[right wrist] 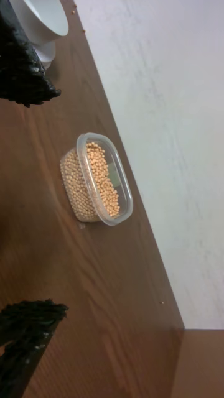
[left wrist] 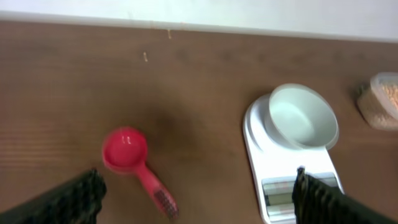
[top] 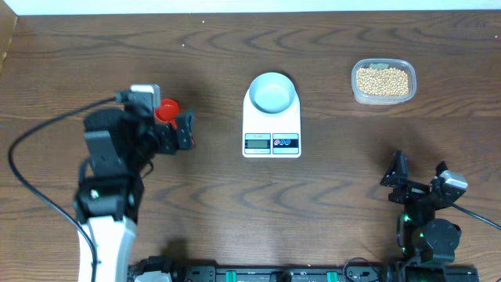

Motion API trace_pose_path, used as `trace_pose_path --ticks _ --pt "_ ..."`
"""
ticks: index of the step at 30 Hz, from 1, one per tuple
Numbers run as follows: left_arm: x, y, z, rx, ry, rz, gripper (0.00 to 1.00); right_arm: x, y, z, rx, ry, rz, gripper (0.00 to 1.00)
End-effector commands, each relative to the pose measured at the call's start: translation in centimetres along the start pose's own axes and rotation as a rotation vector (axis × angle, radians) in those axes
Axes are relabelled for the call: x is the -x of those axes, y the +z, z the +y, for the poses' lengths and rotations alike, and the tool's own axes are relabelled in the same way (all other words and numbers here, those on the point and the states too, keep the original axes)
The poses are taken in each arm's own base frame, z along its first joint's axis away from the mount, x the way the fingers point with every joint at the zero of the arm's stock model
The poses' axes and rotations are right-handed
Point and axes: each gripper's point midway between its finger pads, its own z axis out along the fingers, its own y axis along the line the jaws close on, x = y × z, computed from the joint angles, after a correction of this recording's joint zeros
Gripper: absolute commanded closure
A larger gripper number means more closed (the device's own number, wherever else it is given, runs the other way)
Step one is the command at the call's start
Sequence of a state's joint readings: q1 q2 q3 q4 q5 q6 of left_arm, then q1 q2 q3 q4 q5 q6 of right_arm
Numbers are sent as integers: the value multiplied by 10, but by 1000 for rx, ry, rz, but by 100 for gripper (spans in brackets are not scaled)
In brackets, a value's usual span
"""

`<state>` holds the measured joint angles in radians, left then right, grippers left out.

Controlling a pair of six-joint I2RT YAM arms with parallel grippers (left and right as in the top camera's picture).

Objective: Scoop item into bowl and weigh 50g on scale
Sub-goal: 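Reach the left gripper toward the red scoop's handle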

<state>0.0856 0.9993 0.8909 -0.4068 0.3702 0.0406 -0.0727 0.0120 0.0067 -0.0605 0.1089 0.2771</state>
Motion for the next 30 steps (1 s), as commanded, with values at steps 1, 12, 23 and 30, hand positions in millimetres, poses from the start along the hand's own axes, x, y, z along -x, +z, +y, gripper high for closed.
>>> trace_pose_path --ticks 1,12,23,30 --pt "19 4 2 -99 -82 42 2 -1 0 1 4 -13 1 1" --pt "10 23 28 -135 -207 140 2 -1 0 1 4 -13 1 1" --pt "24 35 65 -70 -233 68 2 -1 0 1 4 -13 1 1" --pt "5 66 118 23 -367 99 11 -1 0 1 4 -13 1 1"
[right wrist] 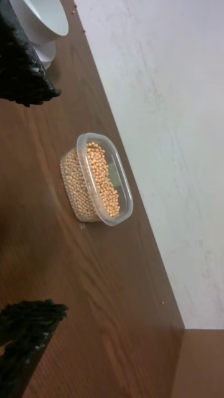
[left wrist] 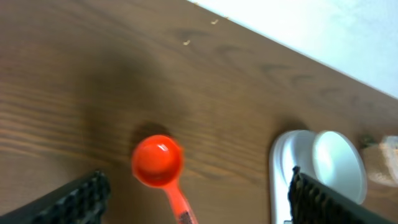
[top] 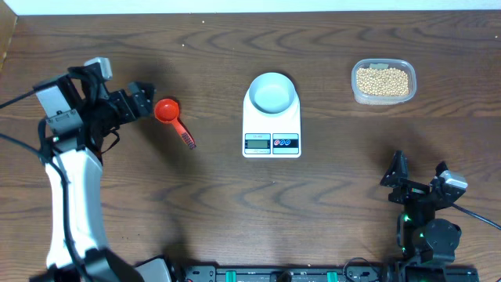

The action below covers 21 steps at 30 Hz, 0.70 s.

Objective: Scoop item into bowl and weigh 50g on scale
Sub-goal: 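Reach the left gripper toward the red scoop's handle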

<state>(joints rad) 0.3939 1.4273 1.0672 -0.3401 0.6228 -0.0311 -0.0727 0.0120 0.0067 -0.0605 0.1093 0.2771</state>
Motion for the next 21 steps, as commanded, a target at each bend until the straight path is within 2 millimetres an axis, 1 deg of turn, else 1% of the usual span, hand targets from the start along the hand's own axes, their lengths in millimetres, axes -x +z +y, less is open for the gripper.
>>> trace_pose_path --ticks 1,2,4,8,10,13,15,18,21 --pt "-2 16 23 73 -56 27 14 -1 0 1 4 -13 1 1" --pt "-7 22 34 117 -70 44 16 -1 0 1 4 -13 1 1" --pt "-15 32 52 184 -101 68 16 -1 0 1 4 -13 1 1" --pt "-24 53 66 199 -126 93 22 -1 0 1 4 -13 1 1" --pt "-27 61 70 199 -145 98 27 -1 0 1 4 -13 1 1" --pt "-32 75 71 190 -148 108 30 -1 0 1 4 -13 1 1" --pt "-37 86 73 217 -133 121 30 -1 0 1 4 -13 1 1" --pt "-45 96 77 286 -111 136 30 -1 0 1 4 -13 1 1" --pt "-51 105 75 303 -91 150 31 -1 0 1 4 -13 1 1"
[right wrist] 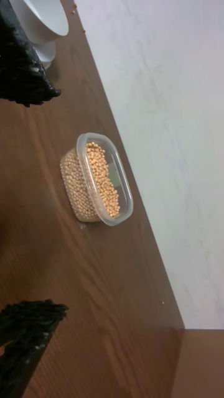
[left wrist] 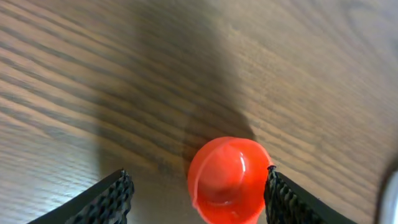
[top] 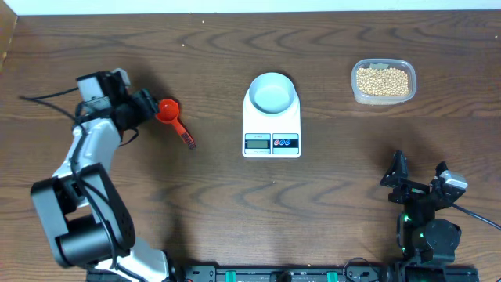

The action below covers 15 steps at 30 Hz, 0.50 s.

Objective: Scoop item into bowl and weigh 50g on scale
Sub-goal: 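Reach the left gripper toward the red scoop's handle, then close the left gripper on the red scoop and lift it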

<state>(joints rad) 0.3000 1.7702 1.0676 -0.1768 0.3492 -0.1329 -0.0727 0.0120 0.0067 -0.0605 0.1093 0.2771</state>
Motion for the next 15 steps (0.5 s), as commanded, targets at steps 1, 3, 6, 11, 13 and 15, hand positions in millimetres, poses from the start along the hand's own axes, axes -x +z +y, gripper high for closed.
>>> trace_pose_path --ticks 1,3,6,11,13,15 --pt "4 10 0 61 18 -11 32 -1 0 1 4 -13 1 1" --pt "1 15 -2 57 24 -4 36 -1 0 1 4 -13 1 1" --pt "-6 23 -2 57 26 17 42 -1 0 1 4 -13 1 1" --pt "-19 37 4 66 14 62 48 -1 0 1 4 -13 1 1" --pt "-23 40 6 69 10 74 48 -1 0 1 4 -13 1 1" --pt "-26 43 7 71 3 84 49 -1 0 1 4 -13 1 1"
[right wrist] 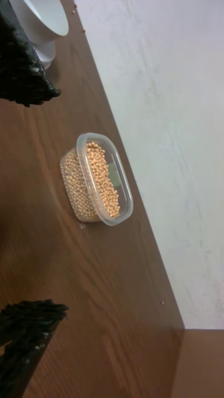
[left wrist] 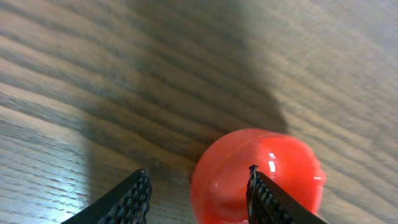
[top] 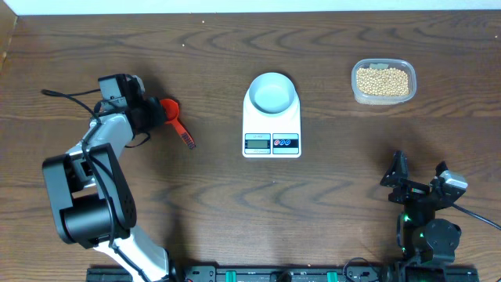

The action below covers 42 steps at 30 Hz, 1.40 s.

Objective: Scoop item into bowl and weigh 50g on scale
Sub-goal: 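Close the left gripper on the red scoop and lift it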

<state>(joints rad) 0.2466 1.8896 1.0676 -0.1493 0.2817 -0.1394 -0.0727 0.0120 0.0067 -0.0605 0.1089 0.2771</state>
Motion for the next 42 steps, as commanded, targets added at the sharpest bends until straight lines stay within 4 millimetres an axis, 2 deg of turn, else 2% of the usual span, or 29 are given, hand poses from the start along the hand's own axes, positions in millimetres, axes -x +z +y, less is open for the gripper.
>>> trace_pose_path --ticks 1,14,21,23,25,31,37,42 --pt "4 5 2 13 -14 -3 50 -1 0 1 3 -13 0 1" --pt "-3 12 0 13 -9 19 57 -1 0 1 3 -13 0 1" --pt "-5 15 0 13 -8 26 75 -1 0 1 3 -13 0 1" --pt "-5 15 0 13 -8 26 81 -1 0 1 3 -13 1 1" --pt "-5 15 0 13 -8 25 92 -1 0 1 3 -13 0 1" --pt "-1 13 -1 9 -5 11 93 -1 0 1 3 -13 0 1" --pt "13 -3 -8 -3 6 -38 93 -1 0 1 3 -13 1 1" --pt "32 -34 -22 -33 0 -111 93 -1 0 1 3 -13 0 1"
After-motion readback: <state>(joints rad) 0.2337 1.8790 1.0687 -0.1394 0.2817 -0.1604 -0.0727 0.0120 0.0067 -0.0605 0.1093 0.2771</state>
